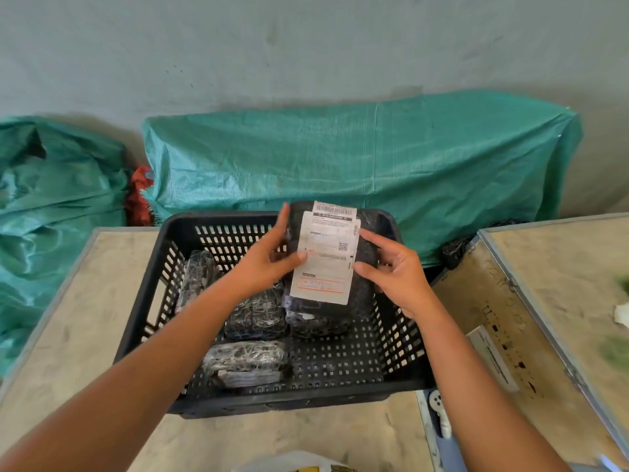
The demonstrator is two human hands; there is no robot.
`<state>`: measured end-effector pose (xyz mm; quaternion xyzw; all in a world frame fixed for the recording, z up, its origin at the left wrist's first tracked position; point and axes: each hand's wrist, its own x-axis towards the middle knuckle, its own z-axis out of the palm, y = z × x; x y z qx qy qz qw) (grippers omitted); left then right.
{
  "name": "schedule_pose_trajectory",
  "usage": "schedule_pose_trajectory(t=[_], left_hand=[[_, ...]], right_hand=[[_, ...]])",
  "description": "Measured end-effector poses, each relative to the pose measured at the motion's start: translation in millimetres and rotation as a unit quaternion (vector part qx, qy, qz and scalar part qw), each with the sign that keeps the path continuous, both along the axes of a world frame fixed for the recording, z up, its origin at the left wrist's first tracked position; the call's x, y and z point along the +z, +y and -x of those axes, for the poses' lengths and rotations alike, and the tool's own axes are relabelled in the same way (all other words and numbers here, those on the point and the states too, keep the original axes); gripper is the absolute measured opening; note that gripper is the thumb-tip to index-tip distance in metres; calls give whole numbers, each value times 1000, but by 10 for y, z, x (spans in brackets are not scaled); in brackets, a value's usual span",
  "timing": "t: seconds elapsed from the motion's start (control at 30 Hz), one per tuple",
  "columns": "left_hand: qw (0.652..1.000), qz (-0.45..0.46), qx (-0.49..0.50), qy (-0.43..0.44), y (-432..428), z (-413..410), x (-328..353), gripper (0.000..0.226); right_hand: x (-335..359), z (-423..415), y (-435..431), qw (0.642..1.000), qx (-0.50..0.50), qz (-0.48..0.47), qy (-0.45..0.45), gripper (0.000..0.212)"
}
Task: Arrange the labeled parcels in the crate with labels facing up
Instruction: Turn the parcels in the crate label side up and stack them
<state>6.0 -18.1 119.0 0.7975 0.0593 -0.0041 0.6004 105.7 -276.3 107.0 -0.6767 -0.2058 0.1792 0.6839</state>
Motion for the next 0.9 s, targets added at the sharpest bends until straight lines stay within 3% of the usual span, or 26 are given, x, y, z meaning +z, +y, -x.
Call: schedule_pose_trajectory(t=[0.1, 0.37, 0.5, 0.6, 0.9], left_hand=[[997, -59, -24, 53, -100, 22, -336, 105], [987, -118, 70, 83, -253, -94, -860, 105], [975, -178, 34, 128, -272, -157, -1001, 96], [976, -131, -5, 171, -242, -174, -1054, 89], [977, -104, 20, 187, -222, -205, -939, 87]], right_hand=[[-190, -84, 107, 999, -3, 34, 9, 68], [-648, -246, 348, 974, 44, 215, -47, 75], [-799, -241, 302, 951, 104, 291, 1, 115], [-881, -199, 301, 934, 148, 324, 35, 135], [-888, -109, 309, 942, 113, 314, 37, 132]])
